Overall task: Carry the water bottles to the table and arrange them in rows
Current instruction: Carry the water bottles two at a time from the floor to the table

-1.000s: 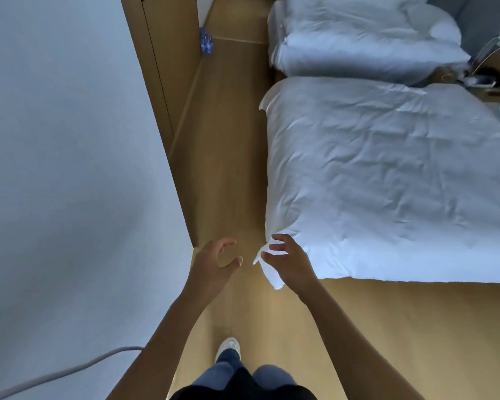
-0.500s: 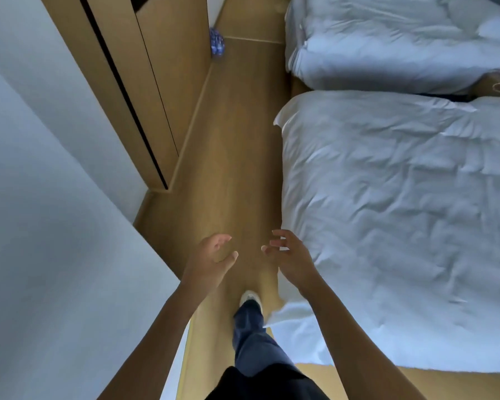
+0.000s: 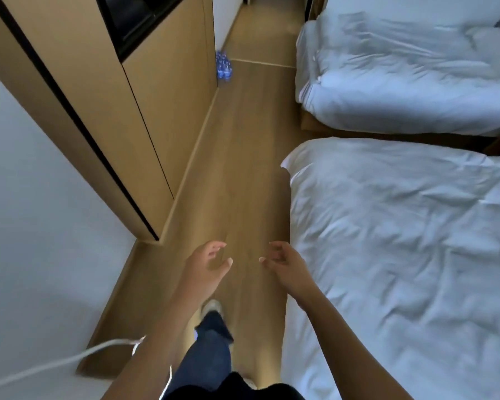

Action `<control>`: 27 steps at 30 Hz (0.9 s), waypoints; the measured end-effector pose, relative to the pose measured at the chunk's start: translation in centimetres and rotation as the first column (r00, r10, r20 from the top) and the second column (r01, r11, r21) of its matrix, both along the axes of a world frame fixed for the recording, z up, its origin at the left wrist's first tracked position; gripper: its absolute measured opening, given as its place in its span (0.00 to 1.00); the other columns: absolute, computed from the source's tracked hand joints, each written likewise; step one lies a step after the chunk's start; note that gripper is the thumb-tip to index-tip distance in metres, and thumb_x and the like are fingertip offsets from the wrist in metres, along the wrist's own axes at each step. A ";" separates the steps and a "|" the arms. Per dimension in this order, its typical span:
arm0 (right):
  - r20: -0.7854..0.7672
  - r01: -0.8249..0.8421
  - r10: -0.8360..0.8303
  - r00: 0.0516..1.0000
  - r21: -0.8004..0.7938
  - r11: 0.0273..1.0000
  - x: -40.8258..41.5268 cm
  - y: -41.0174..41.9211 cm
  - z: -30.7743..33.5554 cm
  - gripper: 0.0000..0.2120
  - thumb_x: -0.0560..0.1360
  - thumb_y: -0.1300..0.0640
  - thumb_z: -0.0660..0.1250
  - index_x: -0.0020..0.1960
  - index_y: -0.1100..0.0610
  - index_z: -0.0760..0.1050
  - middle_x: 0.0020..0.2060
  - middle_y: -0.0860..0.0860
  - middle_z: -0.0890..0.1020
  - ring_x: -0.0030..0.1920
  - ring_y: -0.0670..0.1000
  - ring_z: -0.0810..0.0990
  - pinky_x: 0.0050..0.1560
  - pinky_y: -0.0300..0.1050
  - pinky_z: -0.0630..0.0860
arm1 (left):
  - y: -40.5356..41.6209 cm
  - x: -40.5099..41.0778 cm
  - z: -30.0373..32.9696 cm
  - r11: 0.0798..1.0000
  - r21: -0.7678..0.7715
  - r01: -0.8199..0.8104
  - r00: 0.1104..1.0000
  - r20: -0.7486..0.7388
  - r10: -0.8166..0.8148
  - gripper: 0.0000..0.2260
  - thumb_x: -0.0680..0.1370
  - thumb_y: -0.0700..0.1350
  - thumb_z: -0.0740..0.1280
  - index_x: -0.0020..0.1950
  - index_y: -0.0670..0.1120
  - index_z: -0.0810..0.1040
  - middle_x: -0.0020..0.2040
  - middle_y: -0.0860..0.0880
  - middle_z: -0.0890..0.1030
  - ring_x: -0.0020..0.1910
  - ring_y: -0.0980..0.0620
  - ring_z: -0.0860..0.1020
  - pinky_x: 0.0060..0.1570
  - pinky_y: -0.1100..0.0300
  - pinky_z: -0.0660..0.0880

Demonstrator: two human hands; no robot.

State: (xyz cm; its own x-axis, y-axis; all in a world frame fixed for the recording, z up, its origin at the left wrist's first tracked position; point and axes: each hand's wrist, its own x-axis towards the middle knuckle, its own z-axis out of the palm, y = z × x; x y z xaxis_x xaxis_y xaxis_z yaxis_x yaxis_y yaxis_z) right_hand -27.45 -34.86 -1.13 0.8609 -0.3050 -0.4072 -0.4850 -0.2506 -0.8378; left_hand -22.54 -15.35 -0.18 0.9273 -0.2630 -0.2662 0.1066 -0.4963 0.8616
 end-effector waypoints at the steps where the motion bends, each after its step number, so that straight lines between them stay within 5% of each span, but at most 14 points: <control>1: 0.000 -0.001 0.001 1.000 0.000 1.000 2.4 -0.5 -0.2 0.23 0.76 0.48 0.71 0.68 0.52 0.71 0.52 0.43 0.77 0.52 0.42 0.78 0.50 0.36 0.75 | -0.4 2.4 -0.1 1.000 -0.011 -0.012 1.000 -0.011 0.012 0.13 0.77 0.47 0.70 0.61 0.56 0.74 0.63 0.55 0.75 0.64 0.56 0.72 0.60 0.61 0.67; 15: 0.028 0.051 -0.052 0.998 0.019 0.999 36.1 -7.0 0.1 0.18 0.76 0.51 0.71 0.64 0.48 0.71 0.51 0.43 0.78 0.47 0.39 0.79 0.34 0.25 0.71 | -7.0 36.2 1.5 0.998 0.042 0.036 0.999 0.034 -0.037 0.15 0.78 0.45 0.69 0.65 0.47 0.75 0.63 0.51 0.76 0.64 0.55 0.72 0.61 0.59 0.70; 27: -0.026 0.111 -0.111 0.994 0.006 0.994 61.6 -24.6 -1.8 0.19 0.77 0.54 0.70 0.66 0.53 0.72 0.50 0.47 0.80 0.49 0.46 0.80 0.46 0.39 0.76 | -24.5 63.4 -0.7 0.995 0.052 0.090 0.995 0.028 -0.092 0.10 0.78 0.47 0.69 0.58 0.55 0.75 0.60 0.55 0.77 0.61 0.57 0.74 0.57 0.64 0.68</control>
